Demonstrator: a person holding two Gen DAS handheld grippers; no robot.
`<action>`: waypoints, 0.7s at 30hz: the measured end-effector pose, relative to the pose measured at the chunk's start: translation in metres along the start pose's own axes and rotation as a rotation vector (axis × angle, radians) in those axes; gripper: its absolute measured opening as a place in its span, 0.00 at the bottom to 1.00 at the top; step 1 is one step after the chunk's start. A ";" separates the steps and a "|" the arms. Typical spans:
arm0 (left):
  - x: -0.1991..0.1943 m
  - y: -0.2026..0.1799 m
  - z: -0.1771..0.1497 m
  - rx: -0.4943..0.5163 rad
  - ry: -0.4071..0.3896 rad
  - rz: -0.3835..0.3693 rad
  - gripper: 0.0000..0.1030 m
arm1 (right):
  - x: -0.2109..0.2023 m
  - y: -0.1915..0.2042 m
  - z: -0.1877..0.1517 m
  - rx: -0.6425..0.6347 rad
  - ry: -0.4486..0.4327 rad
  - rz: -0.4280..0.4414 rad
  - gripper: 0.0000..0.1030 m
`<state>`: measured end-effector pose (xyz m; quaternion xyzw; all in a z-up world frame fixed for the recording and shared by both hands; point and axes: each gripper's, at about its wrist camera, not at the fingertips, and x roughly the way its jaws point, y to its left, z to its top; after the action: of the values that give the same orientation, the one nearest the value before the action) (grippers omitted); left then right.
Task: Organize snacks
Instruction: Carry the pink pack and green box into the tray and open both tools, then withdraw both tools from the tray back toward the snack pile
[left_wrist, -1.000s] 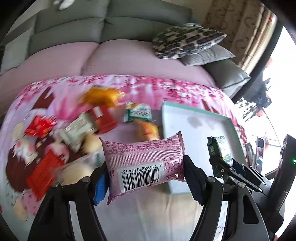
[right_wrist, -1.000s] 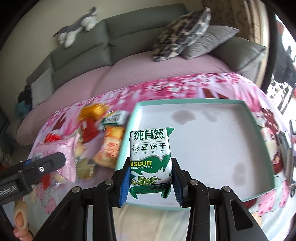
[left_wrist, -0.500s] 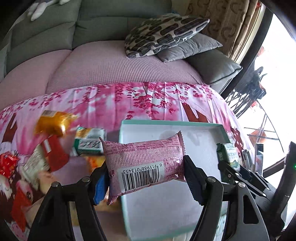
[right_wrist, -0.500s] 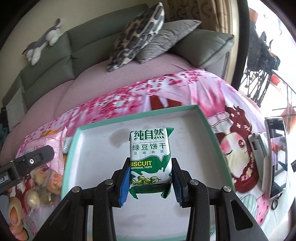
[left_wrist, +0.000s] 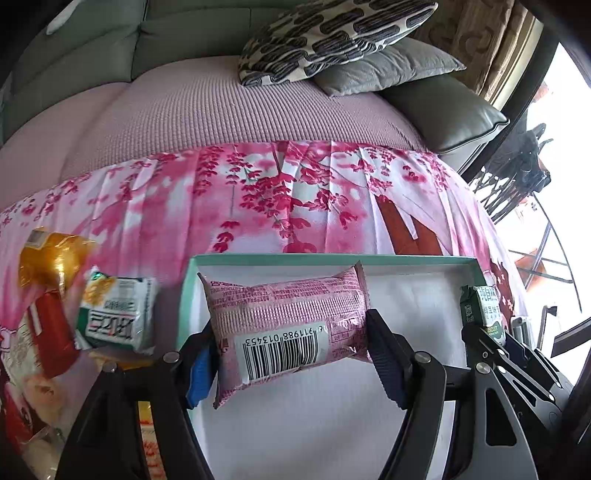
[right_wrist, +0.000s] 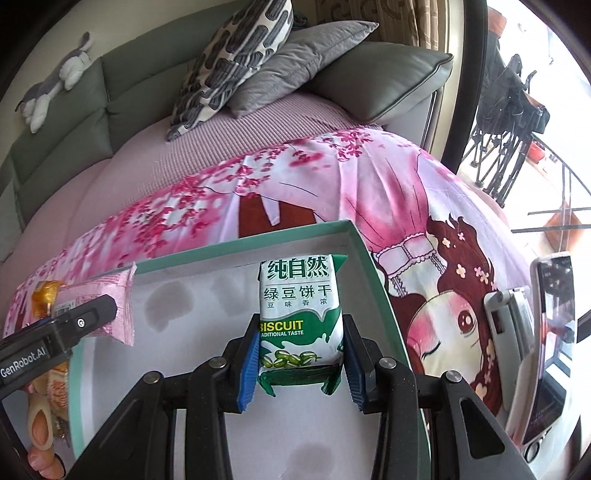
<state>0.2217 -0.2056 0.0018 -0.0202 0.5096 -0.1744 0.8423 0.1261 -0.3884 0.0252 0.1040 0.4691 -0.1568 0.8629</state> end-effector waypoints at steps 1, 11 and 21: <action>0.005 -0.001 0.001 -0.002 0.008 0.001 0.72 | 0.003 0.000 0.002 -0.002 0.004 -0.003 0.41; 0.019 -0.003 0.007 -0.001 0.031 0.016 0.82 | 0.015 0.006 0.008 -0.033 0.030 -0.010 0.41; -0.008 0.001 0.005 0.022 -0.011 0.048 0.93 | 0.000 0.017 0.004 -0.062 0.034 -0.001 0.61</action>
<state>0.2228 -0.2031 0.0110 0.0001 0.5034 -0.1596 0.8492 0.1357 -0.3736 0.0277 0.0794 0.4884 -0.1409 0.8575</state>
